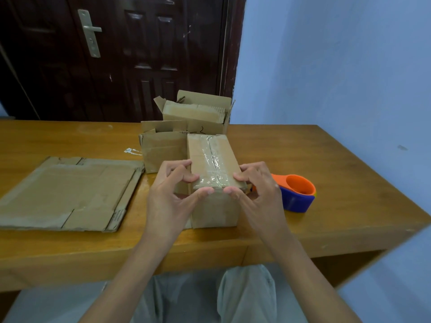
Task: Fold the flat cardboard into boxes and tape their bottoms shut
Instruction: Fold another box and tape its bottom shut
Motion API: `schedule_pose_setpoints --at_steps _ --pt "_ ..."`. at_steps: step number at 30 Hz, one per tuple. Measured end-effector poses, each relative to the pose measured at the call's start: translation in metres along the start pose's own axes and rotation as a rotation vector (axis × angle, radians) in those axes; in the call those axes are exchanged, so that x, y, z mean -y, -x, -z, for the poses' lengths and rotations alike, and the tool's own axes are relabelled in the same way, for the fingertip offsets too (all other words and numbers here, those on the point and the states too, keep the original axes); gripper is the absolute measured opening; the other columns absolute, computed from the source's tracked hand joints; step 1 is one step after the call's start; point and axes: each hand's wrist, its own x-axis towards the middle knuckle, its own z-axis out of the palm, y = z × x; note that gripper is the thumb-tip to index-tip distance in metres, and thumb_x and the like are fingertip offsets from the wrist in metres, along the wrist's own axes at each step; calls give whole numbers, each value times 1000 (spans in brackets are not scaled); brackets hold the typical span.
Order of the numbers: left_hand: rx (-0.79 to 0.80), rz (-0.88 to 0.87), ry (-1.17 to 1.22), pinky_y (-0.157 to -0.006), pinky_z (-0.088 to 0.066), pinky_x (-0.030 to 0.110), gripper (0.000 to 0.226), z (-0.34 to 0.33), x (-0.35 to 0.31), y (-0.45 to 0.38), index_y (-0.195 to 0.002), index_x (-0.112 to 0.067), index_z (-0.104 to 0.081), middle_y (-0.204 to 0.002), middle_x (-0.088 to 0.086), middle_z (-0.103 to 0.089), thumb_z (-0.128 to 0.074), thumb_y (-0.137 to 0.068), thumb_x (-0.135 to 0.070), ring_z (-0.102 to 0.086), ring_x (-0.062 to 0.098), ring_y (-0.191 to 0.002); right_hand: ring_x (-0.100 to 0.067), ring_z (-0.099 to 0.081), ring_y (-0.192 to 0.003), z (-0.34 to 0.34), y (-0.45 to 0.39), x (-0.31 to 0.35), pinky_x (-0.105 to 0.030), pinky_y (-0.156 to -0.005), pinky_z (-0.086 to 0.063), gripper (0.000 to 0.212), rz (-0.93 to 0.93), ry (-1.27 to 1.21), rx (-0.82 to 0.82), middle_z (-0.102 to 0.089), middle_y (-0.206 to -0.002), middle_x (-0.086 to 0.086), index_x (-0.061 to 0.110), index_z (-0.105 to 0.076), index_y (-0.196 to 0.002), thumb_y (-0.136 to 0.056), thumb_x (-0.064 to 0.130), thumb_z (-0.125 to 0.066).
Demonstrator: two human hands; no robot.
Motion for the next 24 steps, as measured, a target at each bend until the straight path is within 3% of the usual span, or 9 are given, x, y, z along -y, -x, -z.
schedule_pose_setpoints --at_steps 8,15,19,24 --pt "5 -18 135 -72 -53 9 21 2 1 6 -101 -16 -73 -134 -8 -62 -80 -88 -29 -55 -1 -130 -1 -58 -121 0 9 -4 -8 -84 -49 24 -4 -104 19 -60 -128 -5 10 -72 -115 -101 28 -64" --pt "-41 -32 115 -68 -54 13 19 -5 6 13 -109 -20 -72 -142 -11 -61 -72 -96 -35 -59 3 -128 -5 -58 -123 -4 13 4 -8 -86 -48 29 -31 -153 -20 -61 -128 0 16 -70 -116 -104 39 -57" --pt "-29 10 176 -77 -55 16 12 -7 6 18 -114 -35 -68 -147 -17 -58 -65 -103 -31 -57 3 -132 -14 -57 -128 -6 17 7 -12 -94 -45 22 -51 -195 -25 -60 -128 2 19 -68 -119 -108 32 -53" --pt "-26 40 193 -86 -58 22 26 -9 5 23 -125 -24 -68 -149 -17 -56 -61 -103 -35 -57 2 -130 -7 -57 -126 -9 20 16 -11 -97 -44 18 -165 -227 -16 -61 -130 9 27 -67 -120 -109 29 -53"
